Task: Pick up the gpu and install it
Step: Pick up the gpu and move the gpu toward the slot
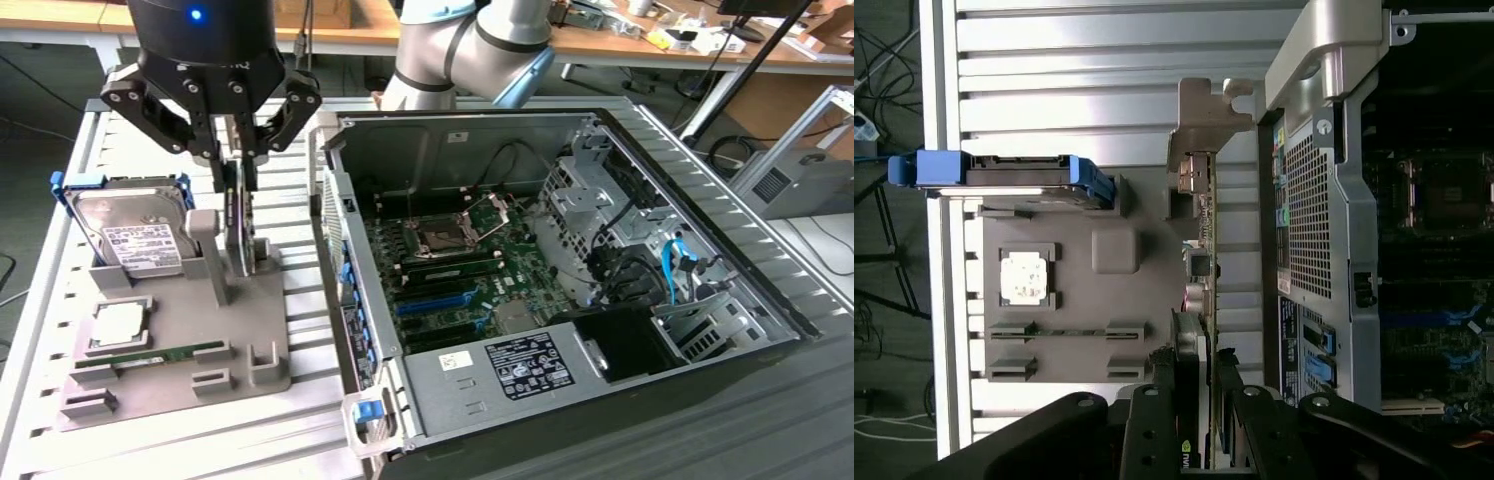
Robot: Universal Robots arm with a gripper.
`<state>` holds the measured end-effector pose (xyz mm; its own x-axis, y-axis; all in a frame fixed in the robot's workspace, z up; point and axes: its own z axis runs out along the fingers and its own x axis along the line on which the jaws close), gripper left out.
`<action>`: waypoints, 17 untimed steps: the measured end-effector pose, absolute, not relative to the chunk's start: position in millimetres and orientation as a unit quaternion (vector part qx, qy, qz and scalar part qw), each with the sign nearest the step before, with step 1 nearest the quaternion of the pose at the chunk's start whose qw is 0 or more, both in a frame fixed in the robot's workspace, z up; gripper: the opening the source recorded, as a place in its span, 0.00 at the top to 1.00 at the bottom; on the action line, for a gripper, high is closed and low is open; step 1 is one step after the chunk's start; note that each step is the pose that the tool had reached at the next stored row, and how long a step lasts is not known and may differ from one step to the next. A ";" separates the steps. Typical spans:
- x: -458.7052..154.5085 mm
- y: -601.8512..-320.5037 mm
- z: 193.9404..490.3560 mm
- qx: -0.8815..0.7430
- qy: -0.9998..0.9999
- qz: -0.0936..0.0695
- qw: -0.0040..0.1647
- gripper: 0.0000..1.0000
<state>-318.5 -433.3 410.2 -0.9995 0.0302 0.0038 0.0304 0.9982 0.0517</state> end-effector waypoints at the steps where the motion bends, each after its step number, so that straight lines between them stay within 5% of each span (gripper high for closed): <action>1: -318.5 -433.3 410.2 -0.015 -1.000 -0.026 0.002 0.73; 17: -278.0 -433.3 410.3 -0.015 -1.000 -0.026 0.002 0.73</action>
